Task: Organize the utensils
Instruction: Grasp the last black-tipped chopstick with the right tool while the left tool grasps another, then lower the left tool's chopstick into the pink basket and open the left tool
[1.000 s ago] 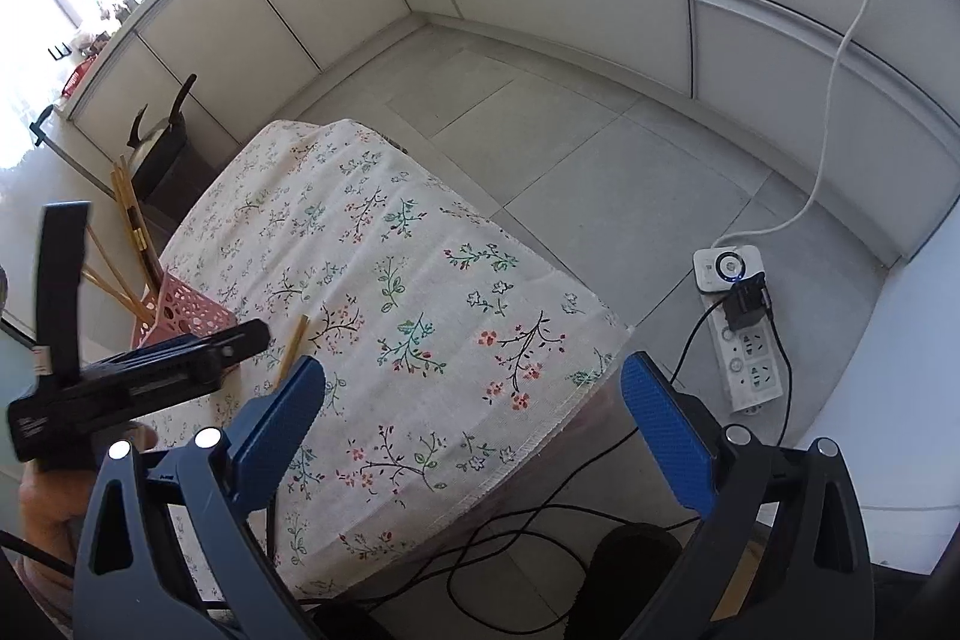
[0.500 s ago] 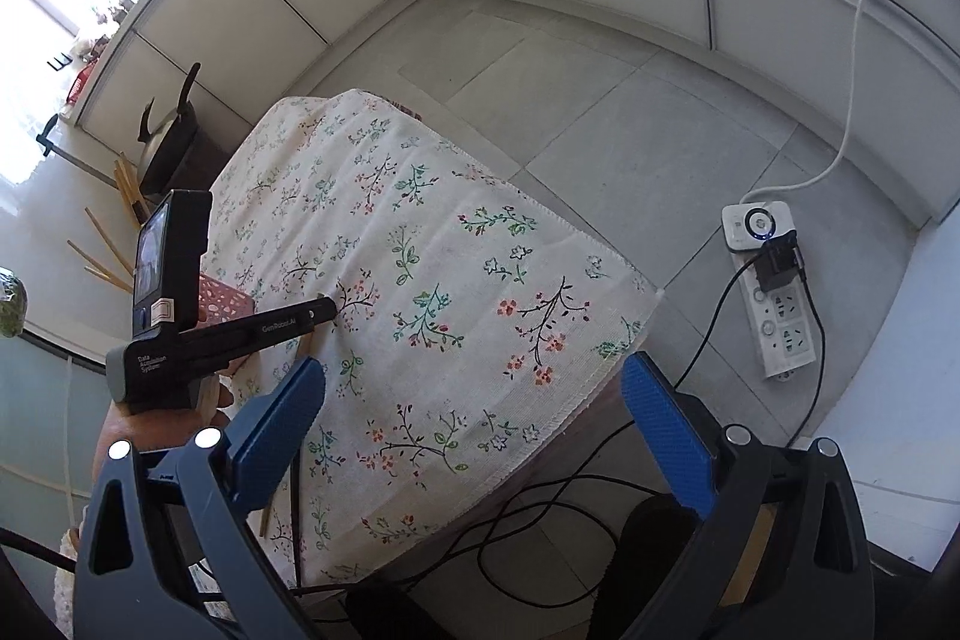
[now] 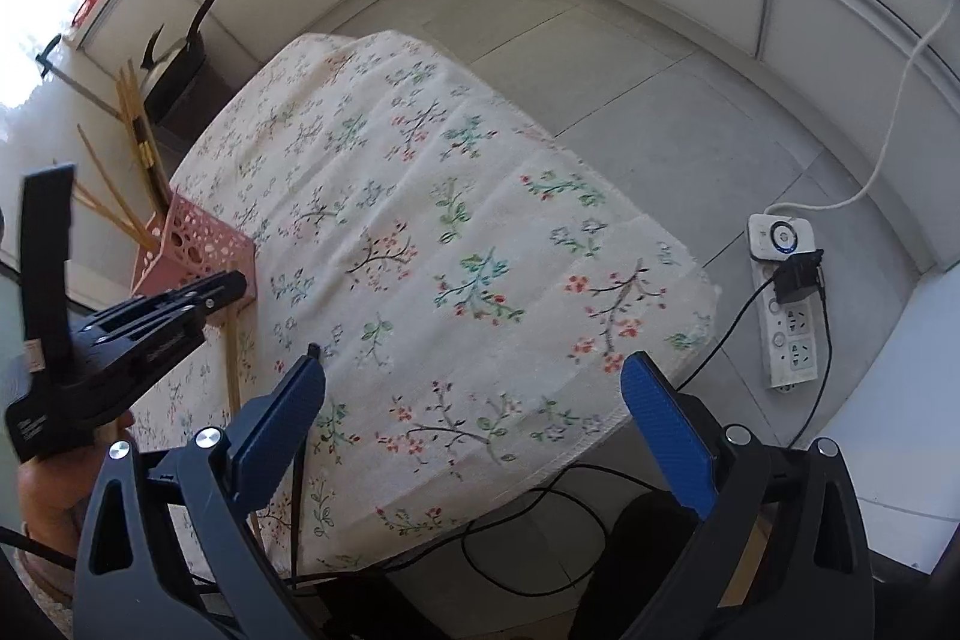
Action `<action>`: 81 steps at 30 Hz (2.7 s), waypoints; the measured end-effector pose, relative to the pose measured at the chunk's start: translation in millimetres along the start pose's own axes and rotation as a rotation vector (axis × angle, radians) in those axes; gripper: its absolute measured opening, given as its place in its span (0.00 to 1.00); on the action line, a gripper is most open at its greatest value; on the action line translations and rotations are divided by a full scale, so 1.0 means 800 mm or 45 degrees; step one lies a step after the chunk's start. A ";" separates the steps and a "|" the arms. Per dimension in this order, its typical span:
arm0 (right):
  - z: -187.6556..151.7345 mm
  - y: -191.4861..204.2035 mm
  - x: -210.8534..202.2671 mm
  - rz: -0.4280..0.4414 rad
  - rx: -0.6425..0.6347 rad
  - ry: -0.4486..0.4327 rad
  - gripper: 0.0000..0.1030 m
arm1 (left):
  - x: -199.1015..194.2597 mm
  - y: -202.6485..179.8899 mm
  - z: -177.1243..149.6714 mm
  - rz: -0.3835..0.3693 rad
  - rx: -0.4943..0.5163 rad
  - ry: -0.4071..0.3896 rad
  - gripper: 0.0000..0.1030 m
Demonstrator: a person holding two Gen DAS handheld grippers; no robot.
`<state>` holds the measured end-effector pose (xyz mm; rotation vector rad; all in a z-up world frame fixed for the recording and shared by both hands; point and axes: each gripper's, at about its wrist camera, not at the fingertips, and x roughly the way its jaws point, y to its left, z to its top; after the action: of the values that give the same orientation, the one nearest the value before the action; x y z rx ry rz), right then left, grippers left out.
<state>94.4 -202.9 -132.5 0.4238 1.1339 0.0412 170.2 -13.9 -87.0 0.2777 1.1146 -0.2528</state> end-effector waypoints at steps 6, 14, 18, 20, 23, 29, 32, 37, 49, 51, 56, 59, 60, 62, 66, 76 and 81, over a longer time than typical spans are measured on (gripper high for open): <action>0.002 0.090 0.063 -0.043 -0.163 0.186 0.92 | -0.087 0.035 -0.038 0.069 -0.066 -0.171 0.06; -0.011 0.143 0.135 -0.159 -0.185 0.327 0.68 | -0.147 0.101 -0.067 0.063 -0.259 -0.324 0.06; -0.019 0.166 0.141 -0.257 -0.265 0.264 0.43 | -0.150 0.103 -0.070 0.039 -0.264 -0.339 0.06; -0.023 0.174 0.142 -0.279 -0.291 0.236 0.23 | -0.152 0.104 -0.070 0.027 -0.266 -0.345 0.06; -0.023 0.176 0.140 -0.233 -0.247 0.227 0.11 | -0.156 0.109 -0.070 0.018 -0.281 -0.358 0.06; -0.012 0.155 0.092 -0.041 -0.144 0.096 0.08 | -0.163 0.124 -0.074 0.002 -0.345 -0.395 0.06; -0.008 0.148 0.049 0.039 -0.146 0.014 0.07 | -0.174 0.127 -0.075 -0.014 -0.357 -0.433 0.06; -0.007 0.143 -0.022 0.125 -0.212 -0.144 0.07 | -0.193 0.125 -0.079 -0.010 -0.364 -0.490 0.06; 0.009 0.162 -0.132 0.255 -0.263 -0.320 0.07 | -0.230 0.124 -0.077 0.016 -0.379 -0.606 0.06; 0.016 0.169 -0.148 0.270 -0.272 -0.348 0.07 | -0.237 0.125 -0.077 0.018 -0.387 -0.624 0.06; 0.037 0.180 -0.184 0.317 -0.282 -0.414 0.07 | -0.269 0.129 -0.066 0.017 -0.406 -0.697 0.06; 0.049 0.187 -0.200 0.346 -0.288 -0.442 0.07 | -0.293 0.131 -0.050 0.034 -0.396 -0.755 0.06; 0.054 0.189 -0.204 0.354 -0.289 -0.449 0.07 | -0.302 0.132 -0.043 0.039 -0.396 -0.778 0.06; 0.061 0.192 -0.209 0.364 -0.289 -0.464 0.07 | -0.314 0.136 -0.030 0.038 -0.400 -0.812 0.06; 0.077 0.199 -0.213 0.371 -0.288 -0.476 0.07 | -0.319 0.143 -0.006 0.050 -0.414 -0.852 0.06; 0.113 0.223 -0.198 0.359 -0.305 -0.476 0.07 | -0.267 0.167 0.032 0.037 -0.462 -0.789 0.07; 0.121 0.240 -0.181 0.344 -0.315 -0.457 0.07 | -0.218 0.184 0.034 -0.017 -0.534 -0.694 0.25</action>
<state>152.2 -91.8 94.4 0.3441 0.7022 0.3267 169.5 125.4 96.0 -0.1686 0.6065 -0.0910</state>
